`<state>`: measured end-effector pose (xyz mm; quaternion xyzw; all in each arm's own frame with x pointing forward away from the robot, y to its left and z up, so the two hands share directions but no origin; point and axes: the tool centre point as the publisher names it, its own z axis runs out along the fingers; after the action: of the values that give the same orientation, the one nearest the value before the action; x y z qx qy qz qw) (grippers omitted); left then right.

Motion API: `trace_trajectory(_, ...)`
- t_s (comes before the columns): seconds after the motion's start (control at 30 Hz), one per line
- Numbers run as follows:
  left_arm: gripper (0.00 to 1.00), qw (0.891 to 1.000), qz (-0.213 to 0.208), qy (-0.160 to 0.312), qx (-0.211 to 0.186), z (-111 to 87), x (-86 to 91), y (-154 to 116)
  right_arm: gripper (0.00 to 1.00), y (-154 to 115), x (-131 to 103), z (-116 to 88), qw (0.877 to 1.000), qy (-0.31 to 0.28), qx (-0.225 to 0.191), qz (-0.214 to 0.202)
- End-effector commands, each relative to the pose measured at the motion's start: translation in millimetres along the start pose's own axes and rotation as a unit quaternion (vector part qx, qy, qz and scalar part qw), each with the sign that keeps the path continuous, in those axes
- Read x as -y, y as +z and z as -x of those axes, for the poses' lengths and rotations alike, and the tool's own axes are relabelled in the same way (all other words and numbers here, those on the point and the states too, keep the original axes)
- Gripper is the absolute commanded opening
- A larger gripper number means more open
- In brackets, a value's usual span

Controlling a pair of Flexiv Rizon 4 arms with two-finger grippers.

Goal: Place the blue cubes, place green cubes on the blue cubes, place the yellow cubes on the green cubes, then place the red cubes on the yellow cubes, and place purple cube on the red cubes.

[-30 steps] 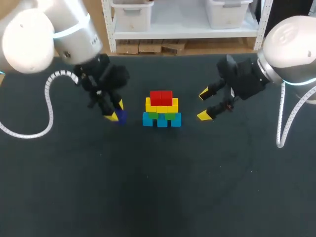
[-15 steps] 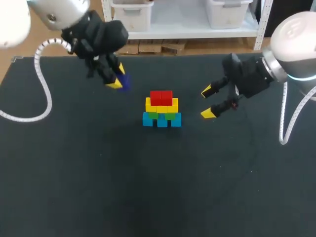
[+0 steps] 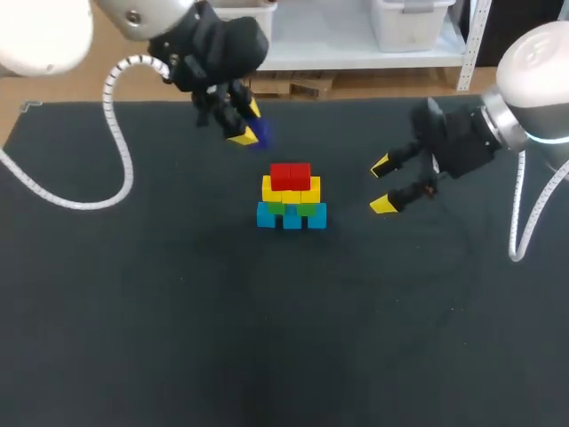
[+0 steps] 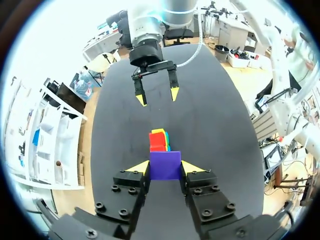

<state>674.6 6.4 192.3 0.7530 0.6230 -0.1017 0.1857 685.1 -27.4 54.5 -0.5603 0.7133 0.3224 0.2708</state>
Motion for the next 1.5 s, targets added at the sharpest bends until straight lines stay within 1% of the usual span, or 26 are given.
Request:
trace_trajectory(0.03,0.0,1.0,-0.024,0.01,-0.01,12.5,-12.8,17.2,1.0,-0.5,1.9,-4.4,1.0,0.002,0.004,0.002)
trace_trajectory(0.1,0.0,1.0,-0.028,0.008,-0.002,14.5,-14.5,24.9,1.0,-0.2,2.4,-6.4,1.0,0.004,0.005,0.002)
trace_trajectory(0.13,0.0,0.999,-0.034,0.007,-0.008,14.6,-14.9,27.8,1.0,-0.2,2.5,-7.0,1.0,0.005,0.005,0.002)
trace_trajectory(0.2,0.0,0.999,-0.036,0.003,-0.002,14.7,-15.9,34.0,1.0,-1.1,2.9,-9.8,1.0,0.008,0.006,0.001)
trace_trajectory(0.23,0.0,0.999,-0.042,-0.001,-0.008,14.7,-16.1,36.9,1.0,-1.9,3.0,-11.0,1.0,0.011,0.006,0.0)
trace_trajectory(0.27,0.0,0.999,-0.042,-0.002,-0.005,14.5,-16.4,38.7,1.0,-2.4,2.9,-11.8,1.0,0.012,0.006,0.0)
trace_trajectory(0.37,0.0,0.999,-0.049,-0.02,-0.001,12.7,-16.6,48.4,1.0,-4.1,3.3,-16.0,1.0,0.017,0.005,-0.001)
trace_trajectory(0.57,0.0,0.997,-0.065,-0.028,-0.011,14.5,-12.7,63.4,1.0,-6.1,4.4,-20.9,1.0,0.023,0.003,-0.002)
trace_trajectory(0.87,0.0,0.997,-0.065,-0.045,-0.012,12.2,-13.6,68.7,1.0,-7.0,4.9,-21.7,1.0,0.026,0.003,-0.002)
trace_trajectory(1.5,0.0,0.996,-0.068,-0.055,-0.032,7.1,-15.6,76.1,1.0,-9.7,5.0,-26.8,0.999,0.033,0.007,-0.004)
